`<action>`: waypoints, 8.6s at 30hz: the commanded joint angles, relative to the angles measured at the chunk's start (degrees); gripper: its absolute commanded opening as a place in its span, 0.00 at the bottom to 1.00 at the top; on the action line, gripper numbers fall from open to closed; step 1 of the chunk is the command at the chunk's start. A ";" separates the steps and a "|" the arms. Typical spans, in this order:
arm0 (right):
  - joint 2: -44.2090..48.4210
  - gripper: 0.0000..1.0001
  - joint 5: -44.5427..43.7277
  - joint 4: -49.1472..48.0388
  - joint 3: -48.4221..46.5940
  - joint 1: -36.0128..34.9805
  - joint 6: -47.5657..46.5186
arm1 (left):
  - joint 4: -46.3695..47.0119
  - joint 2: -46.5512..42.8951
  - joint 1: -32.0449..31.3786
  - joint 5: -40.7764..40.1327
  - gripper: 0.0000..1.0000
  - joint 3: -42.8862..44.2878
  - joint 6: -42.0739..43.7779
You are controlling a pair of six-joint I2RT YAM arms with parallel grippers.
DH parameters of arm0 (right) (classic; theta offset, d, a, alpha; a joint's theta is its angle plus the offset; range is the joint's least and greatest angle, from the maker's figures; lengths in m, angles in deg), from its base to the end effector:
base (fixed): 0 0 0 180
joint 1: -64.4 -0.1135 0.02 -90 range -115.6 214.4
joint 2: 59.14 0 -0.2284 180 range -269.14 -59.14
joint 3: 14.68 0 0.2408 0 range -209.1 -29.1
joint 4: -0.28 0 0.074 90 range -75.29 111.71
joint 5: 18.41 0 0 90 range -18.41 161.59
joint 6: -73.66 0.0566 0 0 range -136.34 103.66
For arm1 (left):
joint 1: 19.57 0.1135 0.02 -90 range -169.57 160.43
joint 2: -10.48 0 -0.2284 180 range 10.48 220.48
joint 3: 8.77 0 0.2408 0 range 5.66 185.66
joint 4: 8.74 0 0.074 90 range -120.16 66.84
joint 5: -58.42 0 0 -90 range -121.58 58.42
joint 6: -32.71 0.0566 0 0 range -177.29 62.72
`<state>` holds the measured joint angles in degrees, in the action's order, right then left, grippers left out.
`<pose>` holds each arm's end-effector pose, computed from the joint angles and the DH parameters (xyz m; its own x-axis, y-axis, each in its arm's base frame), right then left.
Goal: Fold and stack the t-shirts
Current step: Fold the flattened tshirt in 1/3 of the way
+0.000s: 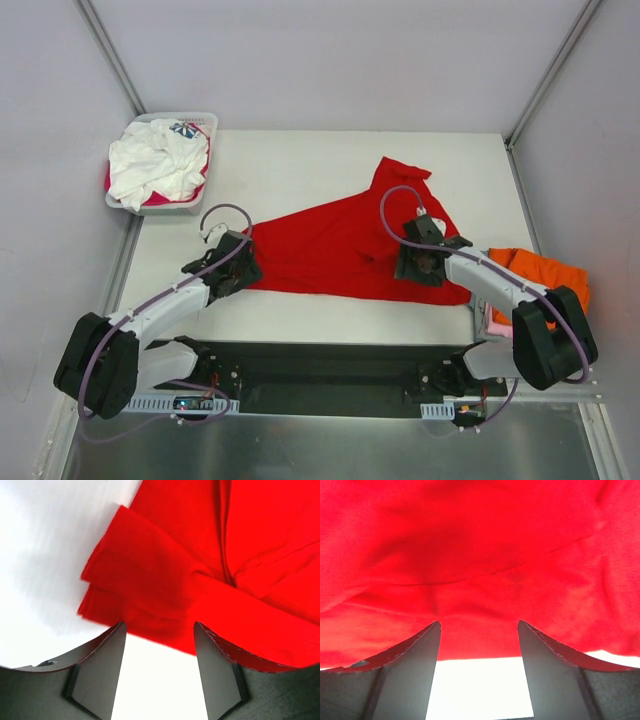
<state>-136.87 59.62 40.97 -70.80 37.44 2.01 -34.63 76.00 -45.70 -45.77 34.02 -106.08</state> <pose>0.2330 0.1054 0.1335 -0.8616 -0.0927 -0.4990 -0.0909 0.9955 -0.0280 0.2150 -0.0900 0.1316 -0.6556 -0.4908 -0.5739 -0.3213 0.8691 -0.3761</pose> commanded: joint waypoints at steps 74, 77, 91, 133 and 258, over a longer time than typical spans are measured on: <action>-20.71 0.66 3.27 -5.34 -32.76 10.26 -6.31 | -10.86 63.14 16.63 -0.31 0.33 83.87 24.82; -20.35 0.66 3.18 -4.64 -31.61 10.17 -6.22 | -11.04 63.94 18.83 -0.92 0.68 83.53 23.22; -13.32 0.67 2.91 -1.03 -25.72 1.74 -7.72 | -11.04 34.62 16.82 6.28 0.77 46.11 20.94; -17.01 0.66 0.46 -1.39 -23.70 -3.45 -6.13 | -7.08 29.32 13.56 -2.42 0.00 27.54 19.97; -13.95 0.43 9.24 -10.62 -2.00 -9.34 1.34 | -6.99 26.95 14.27 6.54 0.47 18.94 16.72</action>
<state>-151.73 65.24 23.68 -78.29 28.42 0.65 -35.44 104.85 -30.88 -41.09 57.73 -86.80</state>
